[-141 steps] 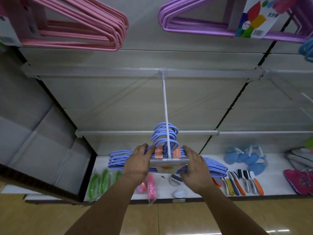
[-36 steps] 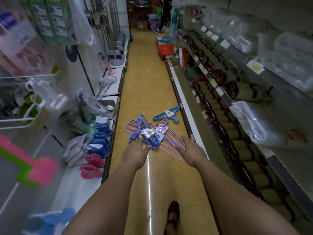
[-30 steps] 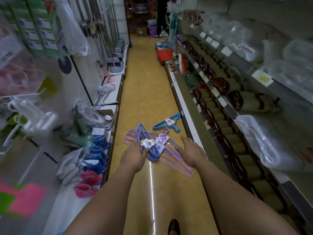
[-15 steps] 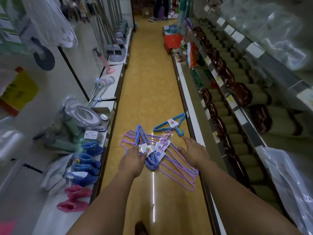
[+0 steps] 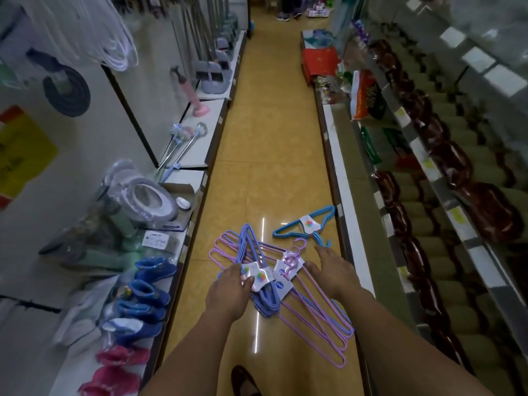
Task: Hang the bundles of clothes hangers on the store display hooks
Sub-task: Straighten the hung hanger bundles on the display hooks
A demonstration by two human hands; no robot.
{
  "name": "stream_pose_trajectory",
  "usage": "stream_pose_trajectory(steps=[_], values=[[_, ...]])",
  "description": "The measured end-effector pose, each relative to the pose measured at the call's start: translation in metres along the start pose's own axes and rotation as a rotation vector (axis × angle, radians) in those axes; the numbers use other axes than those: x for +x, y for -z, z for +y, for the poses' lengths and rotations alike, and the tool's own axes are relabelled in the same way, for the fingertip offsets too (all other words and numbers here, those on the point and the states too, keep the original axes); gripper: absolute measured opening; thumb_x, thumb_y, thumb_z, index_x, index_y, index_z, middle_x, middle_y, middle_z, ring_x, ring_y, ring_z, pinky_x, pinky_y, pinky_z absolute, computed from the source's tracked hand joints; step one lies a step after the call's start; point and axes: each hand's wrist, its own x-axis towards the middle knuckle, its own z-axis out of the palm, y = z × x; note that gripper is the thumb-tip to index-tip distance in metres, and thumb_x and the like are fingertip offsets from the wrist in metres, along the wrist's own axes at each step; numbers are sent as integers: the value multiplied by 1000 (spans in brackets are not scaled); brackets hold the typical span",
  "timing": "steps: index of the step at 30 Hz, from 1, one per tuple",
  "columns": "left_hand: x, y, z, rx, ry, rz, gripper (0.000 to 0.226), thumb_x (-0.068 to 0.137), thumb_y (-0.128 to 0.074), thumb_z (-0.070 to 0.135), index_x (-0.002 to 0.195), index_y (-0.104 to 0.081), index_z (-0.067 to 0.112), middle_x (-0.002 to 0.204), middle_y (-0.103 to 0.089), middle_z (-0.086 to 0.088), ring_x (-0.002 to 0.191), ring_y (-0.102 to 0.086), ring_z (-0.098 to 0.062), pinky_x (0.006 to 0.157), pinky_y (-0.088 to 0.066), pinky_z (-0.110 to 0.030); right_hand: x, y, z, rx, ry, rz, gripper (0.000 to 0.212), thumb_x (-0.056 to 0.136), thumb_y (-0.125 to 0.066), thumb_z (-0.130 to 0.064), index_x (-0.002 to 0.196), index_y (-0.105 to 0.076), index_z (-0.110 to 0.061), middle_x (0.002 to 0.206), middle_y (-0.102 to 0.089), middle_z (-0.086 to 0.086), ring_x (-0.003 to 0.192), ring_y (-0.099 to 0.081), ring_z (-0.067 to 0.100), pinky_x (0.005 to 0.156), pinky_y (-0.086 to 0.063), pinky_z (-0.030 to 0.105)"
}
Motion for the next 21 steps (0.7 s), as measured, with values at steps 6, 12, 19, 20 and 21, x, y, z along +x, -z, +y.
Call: stream_pose_trajectory(steps=[6,12,19,20,21], values=[[54,-17,-36,-37,69,-19,37,99,-35,45,127,-47,24,125,-55,0,110,-54,-17,93,-46,-37,75,-35,-15,-22,21,-56,60,98,-35,-50,150,-24,-21,154,-31,3,134,-39,24,107,-34,38],[109,-71,-61,-25,138,-77,46,100,-35,43,140,-38,21,140,-46,0,126,-46,-16,100,-39,-32,149,-86,-3,-108,85,-117,58,99,-35,-49,149,-24,-22,151,-35,3,132,-41,24,106,-34,37],[203,-178,-113,-40,185,-91,47,100,-36,44,140,-37,19,141,-45,-1,127,-45,-18,97,-38,-31,261,-186,25,-183,124,-179,59,99,-34,-48,150,-21,-21,153,-30,6,137,-33,26,111,-28,41],[218,-198,-124,-43,196,-88,48,100,-35,45,140,-38,18,140,-46,-2,126,-46,-19,96,-39,-32,278,-205,31,-190,132,-186,59,99,-35,-48,149,-21,-20,152,-31,7,137,-35,27,110,-29,42],[233,-217,-136,-47,208,-86,49,100,-35,47,139,-39,18,139,-47,-3,124,-48,-20,96,-41,-33,293,-223,37,-200,136,-195,59,99,-35,-48,149,-21,-20,152,-33,8,136,-35,28,109,-30,41]])
